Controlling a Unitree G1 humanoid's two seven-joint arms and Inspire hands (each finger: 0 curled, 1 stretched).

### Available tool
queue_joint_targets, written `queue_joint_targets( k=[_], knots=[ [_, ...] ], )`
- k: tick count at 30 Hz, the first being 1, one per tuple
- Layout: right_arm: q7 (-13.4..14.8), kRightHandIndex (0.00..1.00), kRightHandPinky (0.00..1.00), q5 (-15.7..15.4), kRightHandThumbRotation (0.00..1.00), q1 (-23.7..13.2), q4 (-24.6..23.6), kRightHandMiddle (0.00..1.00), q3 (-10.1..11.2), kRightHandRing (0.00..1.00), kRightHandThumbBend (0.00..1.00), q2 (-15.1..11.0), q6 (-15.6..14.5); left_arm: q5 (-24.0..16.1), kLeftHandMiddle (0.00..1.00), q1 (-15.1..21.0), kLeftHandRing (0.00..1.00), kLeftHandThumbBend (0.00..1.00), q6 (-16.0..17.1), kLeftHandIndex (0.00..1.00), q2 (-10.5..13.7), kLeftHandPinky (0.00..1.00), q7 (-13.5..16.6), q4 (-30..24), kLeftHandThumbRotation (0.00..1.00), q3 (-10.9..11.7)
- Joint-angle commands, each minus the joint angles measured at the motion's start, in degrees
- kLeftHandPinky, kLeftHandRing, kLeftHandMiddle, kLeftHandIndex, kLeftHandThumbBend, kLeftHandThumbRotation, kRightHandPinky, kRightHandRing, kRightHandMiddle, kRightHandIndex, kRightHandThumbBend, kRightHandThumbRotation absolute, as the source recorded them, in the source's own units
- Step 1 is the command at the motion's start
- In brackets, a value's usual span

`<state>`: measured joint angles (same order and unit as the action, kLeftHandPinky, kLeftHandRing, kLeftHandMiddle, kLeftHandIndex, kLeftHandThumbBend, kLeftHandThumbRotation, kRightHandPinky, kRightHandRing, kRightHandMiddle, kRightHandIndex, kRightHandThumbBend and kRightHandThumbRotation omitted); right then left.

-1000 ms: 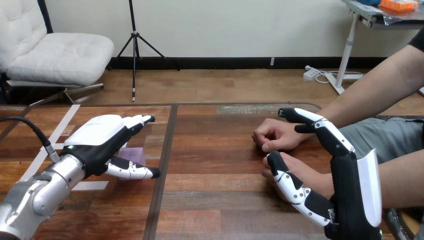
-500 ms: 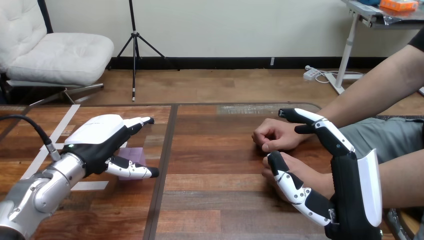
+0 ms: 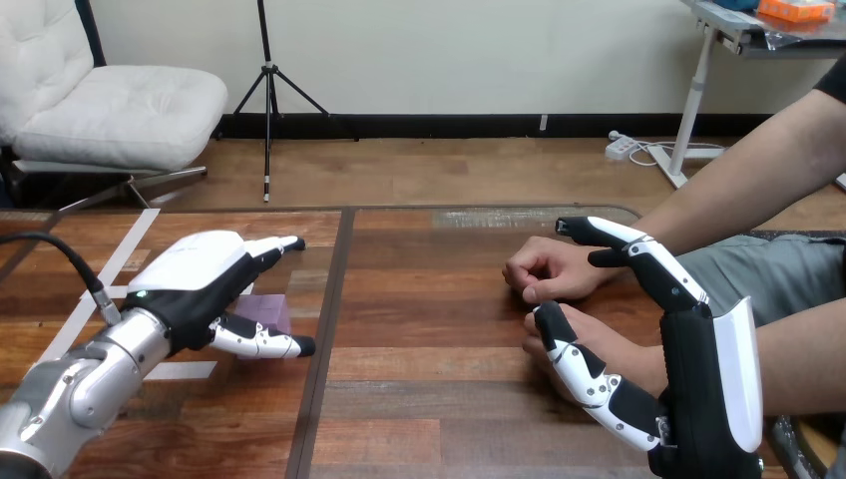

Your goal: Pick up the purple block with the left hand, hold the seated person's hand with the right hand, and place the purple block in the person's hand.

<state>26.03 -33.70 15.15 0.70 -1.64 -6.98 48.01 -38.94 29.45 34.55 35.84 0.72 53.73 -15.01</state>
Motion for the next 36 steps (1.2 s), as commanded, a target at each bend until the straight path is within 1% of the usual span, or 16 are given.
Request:
queue_joint_targets(
  k=[1,6,13,16,17,21,26,30,36],
  knots=[
    [-0.3,0.71,0.65,0.7,0.38,-2.4,-0.4,0.74,0.6,0.73,0.42,-0.6,-0.3,0.2,0.93,4.8,0.92,0.77,-0.7,0.92,0.0,0.86,1.4,0.6,0.46,-0.9],
    [-0.7,0.71,0.65,0.9,0.38,-2.2,-0.8,0.74,0.7,0.73,0.42,-0.7,-0.6,0.0,0.93,5.0,0.93,0.77,-1.3,0.92,0.0,0.87,1.6,0.7,0.46,-1.4],
    [-1.3,0.71,0.66,1.3,0.39,-1.8,-1.3,0.74,0.7,0.73,0.42,-0.6,-1.1,0.1,0.93,5.2,0.92,0.78,-1.3,0.92,0.0,0.88,2.0,1.4,0.46,-1.9],
    [-1.3,0.70,0.65,1.3,0.39,-1.7,-1.6,0.73,0.8,0.73,0.42,-0.5,-1.3,0.2,0.93,5.4,0.93,0.78,-1.2,0.92,0.0,0.90,2.0,1.8,0.46,-2.2],
    [-1.3,0.70,0.65,1.3,0.39,-1.7,-1.6,0.73,0.8,0.73,0.42,-0.5,-1.3,0.2,0.93,5.4,0.93,0.78,-1.2,0.92,0.0,0.92,2.0,1.9,0.47,-2.3],
    [-1.5,0.70,0.65,1.3,0.40,-1.6,-1.9,0.73,0.8,0.72,0.42,-0.5,-1.6,0.2,0.93,5.6,0.94,0.78,-1.2,0.93,0.0,0.96,2.1,2.3,0.47,-2.6],
    [-1.7,0.70,0.65,1.0,0.40,-1.5,-2.2,0.73,0.9,0.73,0.42,-0.6,-1.9,-0.1,0.95,5.8,0.96,0.78,-1.6,0.94,0.0,0.99,2.4,2.8,0.48,-3.1],
    [-1.8,0.70,0.65,0.8,0.41,-1.4,-2.5,0.73,1.0,0.73,0.42,-0.6,-2.2,-0.1,0.95,5.7,0.97,0.78,-1.8,0.94,-0.1,1.00,2.7,2.7,0.49,-3.2],
    [-2.7,0.70,0.65,1.9,0.41,-1.4,-2.4,0.73,0.9,0.73,0.42,-0.8,-2.0,0.3,0.96,5.6,0.97,0.78,-1.9,0.95,-0.5,0.99,3.1,3.2,0.48,-3.4]
  ],
)
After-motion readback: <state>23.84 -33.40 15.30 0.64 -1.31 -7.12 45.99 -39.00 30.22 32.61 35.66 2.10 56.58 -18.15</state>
